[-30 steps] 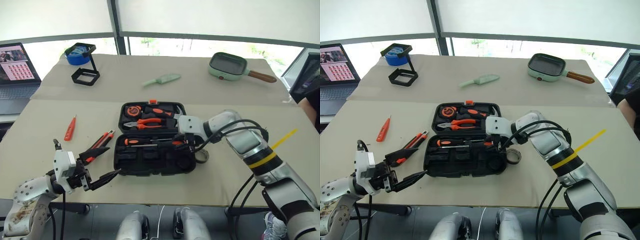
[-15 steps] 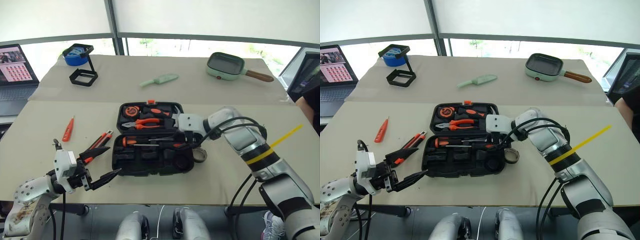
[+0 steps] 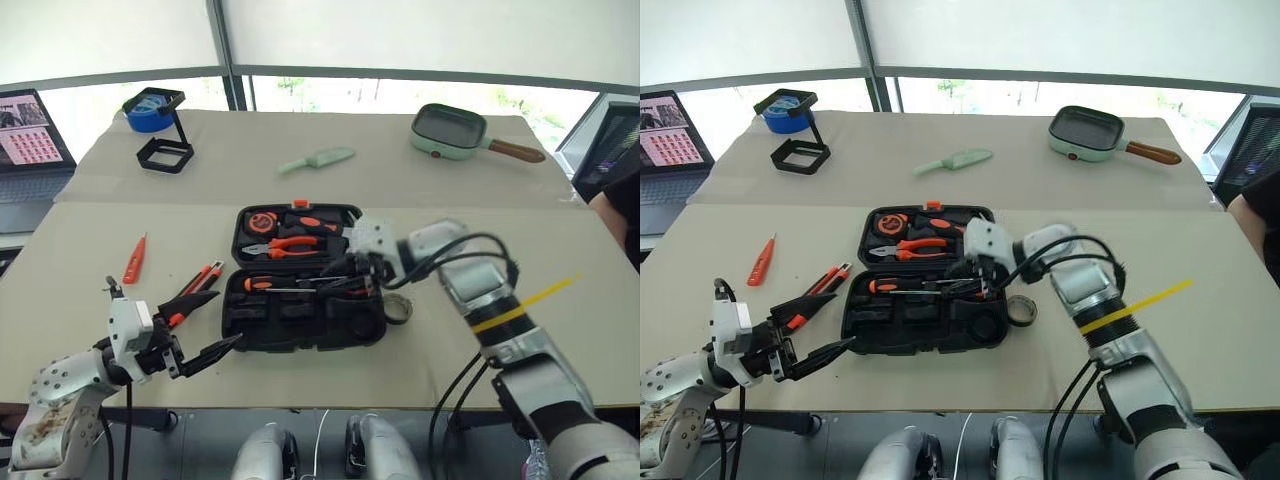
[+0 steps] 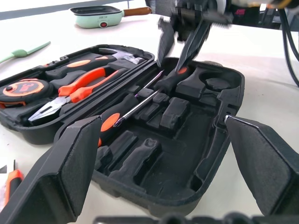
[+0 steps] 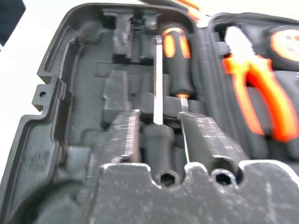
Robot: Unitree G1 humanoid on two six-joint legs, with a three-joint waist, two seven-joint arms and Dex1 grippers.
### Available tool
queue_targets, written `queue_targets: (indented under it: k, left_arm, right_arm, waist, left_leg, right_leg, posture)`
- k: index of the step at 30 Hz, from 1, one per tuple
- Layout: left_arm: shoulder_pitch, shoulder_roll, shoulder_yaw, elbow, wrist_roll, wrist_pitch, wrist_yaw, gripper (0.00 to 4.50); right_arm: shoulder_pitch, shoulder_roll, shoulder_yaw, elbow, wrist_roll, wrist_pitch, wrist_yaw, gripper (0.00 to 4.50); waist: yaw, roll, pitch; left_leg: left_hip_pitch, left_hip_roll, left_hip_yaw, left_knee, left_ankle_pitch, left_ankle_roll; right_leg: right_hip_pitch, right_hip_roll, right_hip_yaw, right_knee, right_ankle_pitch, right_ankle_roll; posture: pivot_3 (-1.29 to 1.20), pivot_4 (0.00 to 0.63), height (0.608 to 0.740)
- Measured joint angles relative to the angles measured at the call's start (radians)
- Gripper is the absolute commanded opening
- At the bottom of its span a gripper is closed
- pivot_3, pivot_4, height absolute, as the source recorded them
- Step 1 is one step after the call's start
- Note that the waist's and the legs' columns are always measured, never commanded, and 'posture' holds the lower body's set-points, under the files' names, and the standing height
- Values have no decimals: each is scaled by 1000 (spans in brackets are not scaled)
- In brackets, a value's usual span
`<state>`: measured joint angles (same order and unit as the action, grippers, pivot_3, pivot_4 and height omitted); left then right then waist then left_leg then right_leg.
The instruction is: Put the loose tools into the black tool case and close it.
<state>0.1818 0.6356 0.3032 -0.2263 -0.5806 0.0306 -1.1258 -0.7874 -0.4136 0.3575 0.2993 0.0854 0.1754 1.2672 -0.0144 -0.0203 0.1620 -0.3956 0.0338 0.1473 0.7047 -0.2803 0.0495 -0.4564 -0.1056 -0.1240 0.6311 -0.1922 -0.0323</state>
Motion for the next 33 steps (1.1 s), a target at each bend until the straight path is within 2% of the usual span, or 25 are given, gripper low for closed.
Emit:
queue_targets:
  k: [1,16,21,22,24,27,29,33]
  left_arm:
    - [-2,0,0,3,0,-1,0,4500]
    - [-11,-3,0,21,28,-4,27,4500]
    - [-1,-9,11,23,27,-4,44,4500]
    - [6,-9,17,23,25,-3,45,4500]
    - [35,-17,64,35,-6,10,64,4500]
    - [62,-42,165,88,-13,-8,121,4500]
    - [91,-58,239,136,-9,-29,169,4500]
    - [136,-80,354,209,-1,-54,259,4500]
  right_arm:
    - [0,11,0,7,-5,-5,-10,54]
    - [-41,53,46,130,-66,-33,-24,54]
    - [-43,67,20,135,-58,-40,-38,54]
    - [-38,67,10,134,-48,-42,-41,474]
    - [-13,57,-62,102,14,-51,-46,1040]
    - [43,-4,-191,-48,129,-4,-50,2012]
    - [125,-50,-271,-181,189,14,-70,2721]
    - [332,-63,-375,-353,285,20,-116,4041]
  waist:
    - [0,0,0]
    - [0,0,-1]
    - [-6,0,-1]
    - [-6,0,-1]
    - [-3,0,0]
    - [2,0,0]
    - [4,0,-1]
    - [5,-1,-1]
  left_leg:
    - [0,0,0,0,0,0]
    - [7,0,0,-1,0,-1]
    - [6,1,0,-3,1,-2]
    - [5,1,0,-3,1,-2]
    - [3,1,0,-3,1,-2]
    - [2,1,-1,-4,1,-1]
    - [2,1,-1,-5,-1,0]
    - [2,0,-1,-6,-2,2]
  right_leg:
    - [0,0,0,0,0,0]
    - [5,-2,1,0,-1,1]
    - [3,-2,2,0,0,0]
    - [2,-2,2,0,0,0]
    - [0,-3,2,0,0,-1]
    - [0,-3,1,-1,0,-1]
    - [1,-5,1,-2,0,-1]
    - [1,-6,0,-4,0,0]
  posture:
    - [0,150,740]
    - [0,150,740]
    - [0,150,740]
    - [0,150,740]
    - [0,150,740]
    - [0,150,740]
    - [0,150,740]
    - [0,150,740]
